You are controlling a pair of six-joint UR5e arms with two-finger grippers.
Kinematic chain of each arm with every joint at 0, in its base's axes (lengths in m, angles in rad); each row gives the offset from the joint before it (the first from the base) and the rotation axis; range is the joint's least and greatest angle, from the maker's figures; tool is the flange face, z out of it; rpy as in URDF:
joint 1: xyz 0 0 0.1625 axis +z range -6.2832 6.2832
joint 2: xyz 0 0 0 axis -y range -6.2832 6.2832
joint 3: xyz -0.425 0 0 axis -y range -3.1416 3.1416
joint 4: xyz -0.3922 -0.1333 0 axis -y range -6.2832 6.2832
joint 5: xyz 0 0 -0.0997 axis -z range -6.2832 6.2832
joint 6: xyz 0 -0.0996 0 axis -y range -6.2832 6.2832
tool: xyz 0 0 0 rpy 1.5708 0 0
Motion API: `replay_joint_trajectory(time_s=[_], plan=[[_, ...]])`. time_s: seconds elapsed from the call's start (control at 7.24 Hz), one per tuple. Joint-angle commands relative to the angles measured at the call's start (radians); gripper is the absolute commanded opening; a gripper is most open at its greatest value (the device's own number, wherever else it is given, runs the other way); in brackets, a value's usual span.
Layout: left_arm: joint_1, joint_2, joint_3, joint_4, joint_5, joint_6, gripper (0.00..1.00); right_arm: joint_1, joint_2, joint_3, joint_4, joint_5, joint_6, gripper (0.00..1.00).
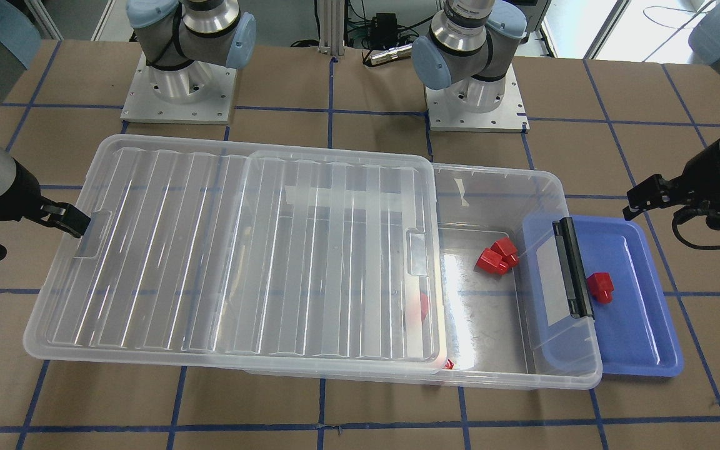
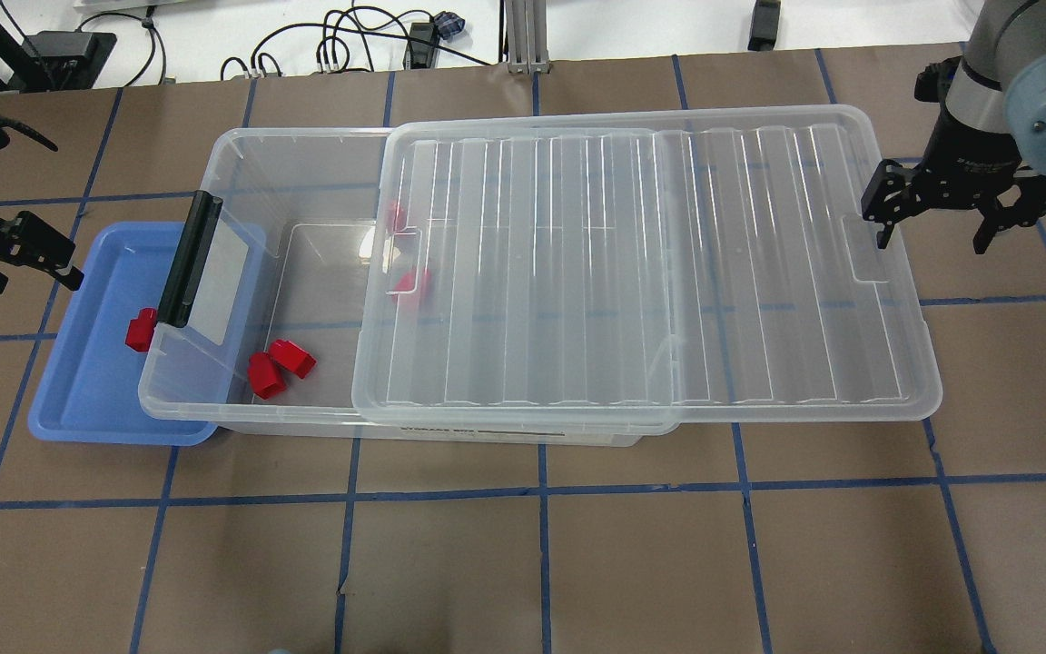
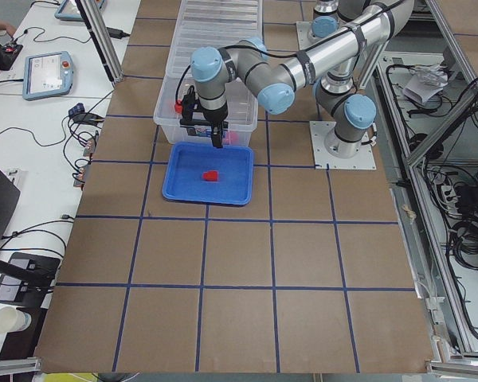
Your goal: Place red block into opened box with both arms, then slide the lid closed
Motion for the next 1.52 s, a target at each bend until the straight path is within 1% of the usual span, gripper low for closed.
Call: replay_joint_trajectory(time_s=[0.0,0.14,0.28,0.41,0.55,0.69,0.83,0.97,1.24,1.38], plan=[[0.022,-0.069,-0.022,0.052,0.001,0.024,1.00,0.000,-0.002,-0.004,-0.001,0.008,0.005,1.00],[0.032,-0.093,-0.046,0.145,0.002,0.035,1.00,0.014,-0.005,-0.023,-0.001,0.017,0.009,1.00],[0.032,-0.136,-0.089,0.255,0.002,0.029,1.00,0.043,-0.004,-0.064,0.005,0.043,0.009,1.00],[0.032,-0.170,-0.142,0.388,-0.001,0.031,1.00,0.081,-0.010,-0.106,0.055,0.095,0.032,1.00],[0.030,-0.184,-0.173,0.434,-0.002,0.038,1.00,0.142,-0.043,-0.150,0.089,0.130,0.107,1.00],[0.027,-0.198,-0.198,0.442,-0.005,0.031,1.00,0.208,-0.074,-0.178,0.147,0.134,0.211,1.00],[0.016,-0.204,-0.206,0.446,-0.010,0.035,1.00,0.274,-0.114,-0.175,0.166,0.135,0.321,1.00],[0.007,-0.202,-0.206,0.445,-0.013,0.028,0.96,0.306,-0.149,-0.154,0.172,0.138,0.348,1.00],[0.007,-0.221,-0.206,0.445,-0.038,0.026,0.95,0.308,-0.189,-0.087,0.160,0.143,0.342,1.00],[0.007,-0.233,-0.207,0.481,-0.038,0.023,0.95,0.308,-0.204,-0.079,0.170,0.172,0.347,1.00]])
